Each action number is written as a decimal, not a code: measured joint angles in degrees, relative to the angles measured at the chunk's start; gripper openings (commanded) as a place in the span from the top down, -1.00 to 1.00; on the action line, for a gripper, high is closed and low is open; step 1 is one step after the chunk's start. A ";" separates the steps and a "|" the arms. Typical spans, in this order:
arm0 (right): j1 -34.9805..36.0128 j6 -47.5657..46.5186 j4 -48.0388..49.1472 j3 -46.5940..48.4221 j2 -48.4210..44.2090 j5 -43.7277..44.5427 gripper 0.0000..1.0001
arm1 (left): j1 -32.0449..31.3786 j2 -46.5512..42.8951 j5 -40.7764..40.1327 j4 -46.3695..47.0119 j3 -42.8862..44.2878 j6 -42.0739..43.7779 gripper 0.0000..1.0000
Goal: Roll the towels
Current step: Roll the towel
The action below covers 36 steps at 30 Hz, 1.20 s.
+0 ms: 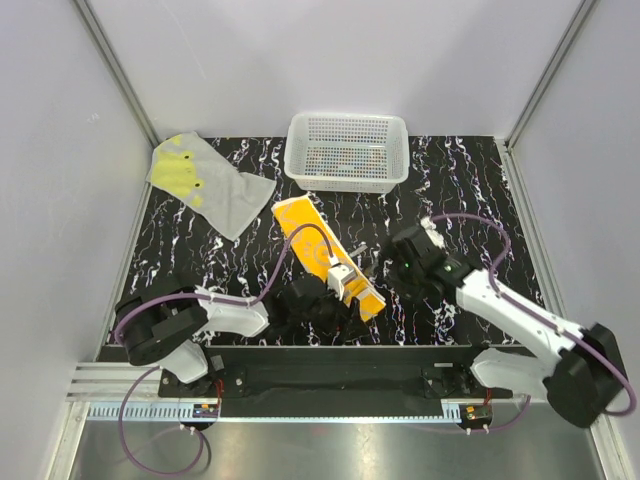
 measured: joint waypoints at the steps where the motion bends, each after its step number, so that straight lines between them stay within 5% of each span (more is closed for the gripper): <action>1: 0.00 0.37 0.20 -2.25 -2.51 0.13 -0.97 | 0.00 0.24 -0.15 0.02 0.33 0.00 -0.62; 10: -0.15 4.79 6.21 -24.61 -16.76 -4.96 -0.85 | 0.00 0.59 -0.37 1.07 0.57 0.00 -0.63; 21: -0.13 5.90 22.23 -27.61 -11.21 -11.02 -0.77 | 0.15 0.37 -3.56 0.46 0.70 -0.07 -0.61; 36: 0.35 7.91 38.91 -30.10 -0.37 -13.64 0.15 | 3.43 4.92 -1.40 3.13 1.31 -3.34 -0.58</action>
